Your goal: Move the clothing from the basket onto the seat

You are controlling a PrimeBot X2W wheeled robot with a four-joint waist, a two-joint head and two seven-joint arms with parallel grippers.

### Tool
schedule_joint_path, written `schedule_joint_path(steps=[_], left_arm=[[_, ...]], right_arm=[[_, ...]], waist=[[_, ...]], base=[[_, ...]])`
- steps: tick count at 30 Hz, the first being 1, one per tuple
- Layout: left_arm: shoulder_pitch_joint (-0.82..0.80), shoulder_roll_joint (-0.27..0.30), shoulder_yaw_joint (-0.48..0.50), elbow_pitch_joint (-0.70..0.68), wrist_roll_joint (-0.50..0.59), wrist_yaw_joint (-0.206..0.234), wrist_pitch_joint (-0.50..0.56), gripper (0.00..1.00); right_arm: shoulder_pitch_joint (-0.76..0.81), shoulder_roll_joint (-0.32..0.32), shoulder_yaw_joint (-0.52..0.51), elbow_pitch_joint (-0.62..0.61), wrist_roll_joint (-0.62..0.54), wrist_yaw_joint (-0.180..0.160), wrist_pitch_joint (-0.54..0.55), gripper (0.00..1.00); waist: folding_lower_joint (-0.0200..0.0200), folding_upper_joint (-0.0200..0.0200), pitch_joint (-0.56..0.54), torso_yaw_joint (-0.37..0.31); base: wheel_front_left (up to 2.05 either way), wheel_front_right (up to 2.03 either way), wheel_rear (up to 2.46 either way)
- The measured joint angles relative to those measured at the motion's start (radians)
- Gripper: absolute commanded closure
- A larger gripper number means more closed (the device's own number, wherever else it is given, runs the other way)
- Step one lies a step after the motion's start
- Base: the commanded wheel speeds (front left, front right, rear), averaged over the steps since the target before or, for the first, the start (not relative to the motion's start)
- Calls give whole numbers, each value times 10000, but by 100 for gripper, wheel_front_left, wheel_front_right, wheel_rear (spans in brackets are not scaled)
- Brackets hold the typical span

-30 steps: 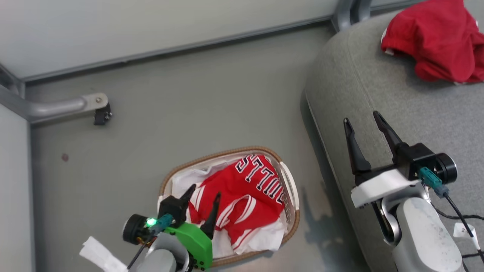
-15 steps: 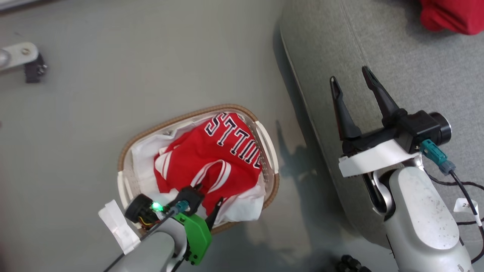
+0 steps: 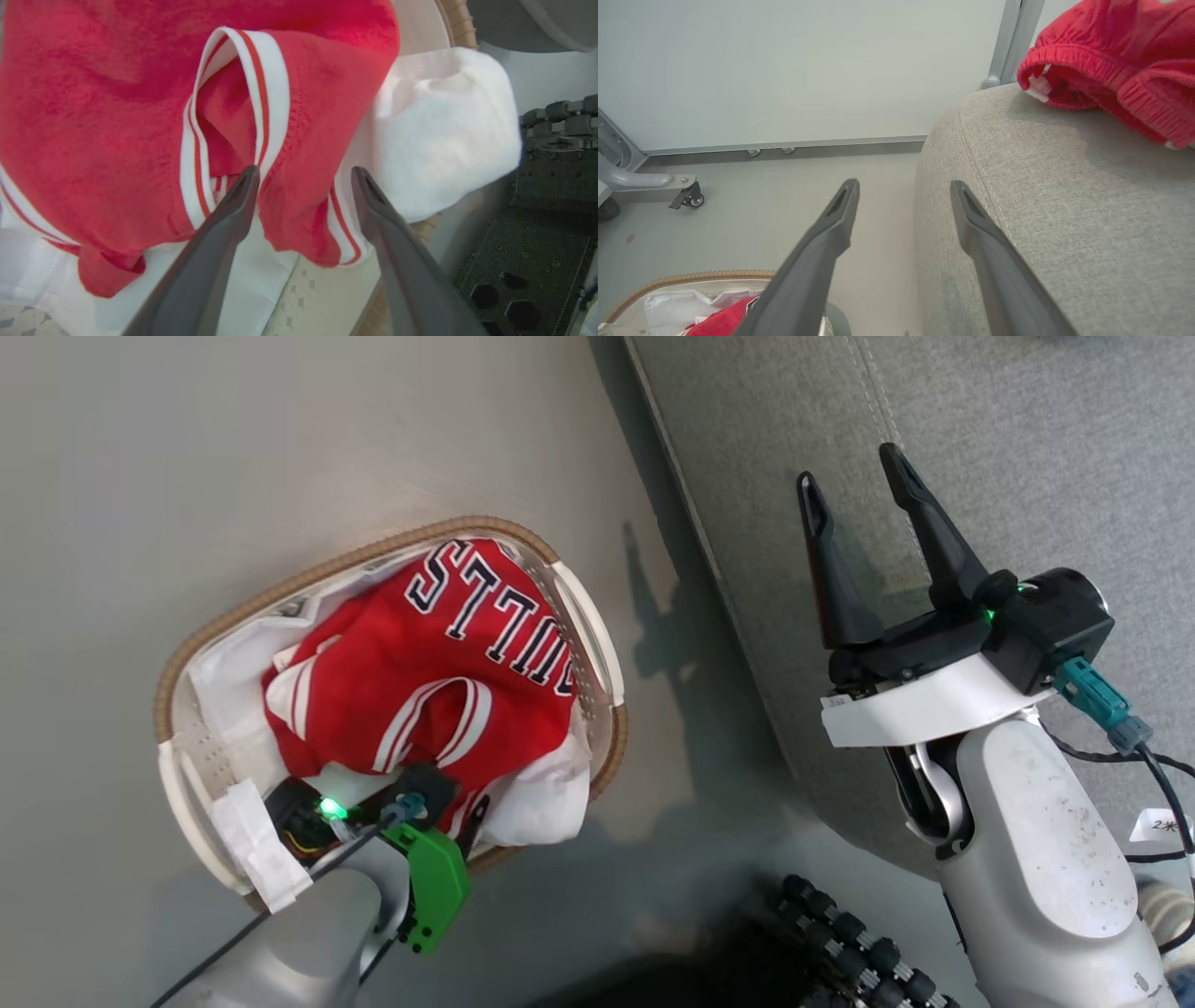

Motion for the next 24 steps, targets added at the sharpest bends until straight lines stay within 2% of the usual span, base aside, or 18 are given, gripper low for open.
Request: schedule_joint_path(steps=[8, 9, 10, 12, 13, 20, 24], left_arm=[[-411, -29, 33, 788, -119, 0, -125, 0], [-448, -63, 40, 849, -180, 0, -127, 16], [-481, -111, 40, 899, -249, 0, -128, 59], [-511, -196, 25, 957, -316, 0, -130, 95], [-511, -224, 13, 980, -359, 0, -132, 100], [-505, -313, 130, 899, -591, 0, -178, 100], [-482, -278, 529, 303, -596, 35, -190, 100]], right_arm=[[-141, 2, 46, -184, 67, 0, 0, 0], [-146, 2, 46, -188, 69, 0, 0, 0], [-147, 2, 44, -188, 69, 0, 0, 0], [-147, 2, 46, -171, 69, 0, 0, 0], [-148, 2, 50, -148, 67, 0, 0, 0], [-144, 8, 6, 67, -35, 0, 0, 0], [-37, 10, -90, 226, -240, 0, 0, 0]], waist=[[0, 0, 710, -448], [0, 0, 757, -493], [0, 0, 793, -529], [0, 0, 793, -555], [0, 0, 766, -554], [-1, 0, 288, -410], [-1, 0, -157, -291]], base=[[0, 0, 0], [0, 0, 0], [0, 0, 0], [0, 0, 0], [0, 0, 0], [0, 0, 0], [0, 0, 0]])
